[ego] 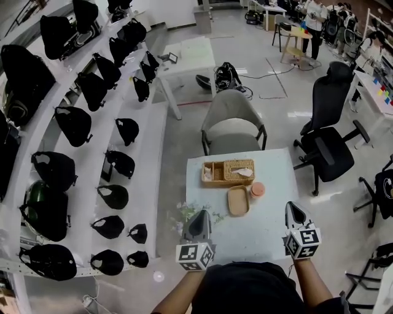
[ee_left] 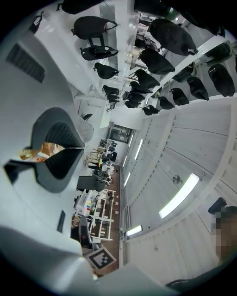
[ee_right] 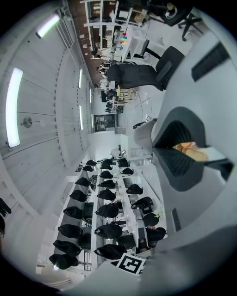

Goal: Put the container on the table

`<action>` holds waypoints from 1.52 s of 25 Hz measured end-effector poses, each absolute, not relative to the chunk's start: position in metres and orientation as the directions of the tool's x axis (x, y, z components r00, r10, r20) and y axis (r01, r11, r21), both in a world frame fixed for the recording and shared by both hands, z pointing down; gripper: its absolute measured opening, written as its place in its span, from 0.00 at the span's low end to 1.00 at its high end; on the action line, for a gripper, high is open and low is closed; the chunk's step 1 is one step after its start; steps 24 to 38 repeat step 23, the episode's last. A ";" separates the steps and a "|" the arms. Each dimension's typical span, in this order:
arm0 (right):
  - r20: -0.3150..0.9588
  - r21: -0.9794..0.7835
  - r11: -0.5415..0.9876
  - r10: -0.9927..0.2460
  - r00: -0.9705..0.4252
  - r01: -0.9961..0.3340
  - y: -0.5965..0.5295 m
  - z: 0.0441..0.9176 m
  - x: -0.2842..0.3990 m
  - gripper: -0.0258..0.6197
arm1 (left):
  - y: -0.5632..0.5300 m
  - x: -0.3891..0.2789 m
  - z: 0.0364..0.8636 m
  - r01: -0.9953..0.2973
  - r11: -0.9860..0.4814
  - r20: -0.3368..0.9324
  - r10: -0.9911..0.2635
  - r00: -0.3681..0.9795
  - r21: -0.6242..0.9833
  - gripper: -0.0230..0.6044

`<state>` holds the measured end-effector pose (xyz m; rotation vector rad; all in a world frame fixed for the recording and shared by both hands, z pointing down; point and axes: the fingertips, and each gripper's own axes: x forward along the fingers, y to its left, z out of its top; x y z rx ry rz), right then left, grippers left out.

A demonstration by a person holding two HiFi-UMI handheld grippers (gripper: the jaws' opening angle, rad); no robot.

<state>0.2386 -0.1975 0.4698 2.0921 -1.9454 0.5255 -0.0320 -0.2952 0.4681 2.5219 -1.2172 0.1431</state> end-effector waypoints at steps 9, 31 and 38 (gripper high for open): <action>0.400 -0.062 -0.090 -0.915 0.058 -0.994 -0.207 0.468 0.241 0.04 | -0.303 -0.029 0.473 -0.772 -0.578 0.239 -0.736 0.633 0.264 0.06; 0.397 -0.059 -0.084 -0.916 0.054 -0.995 -0.201 0.470 0.245 0.04 | -0.304 -0.027 0.468 -0.780 -0.550 0.224 -0.754 0.618 0.299 0.06; 0.397 -0.059 -0.084 -0.916 0.054 -0.995 -0.201 0.470 0.245 0.04 | -0.304 -0.027 0.468 -0.780 -0.550 0.224 -0.754 0.618 0.299 0.06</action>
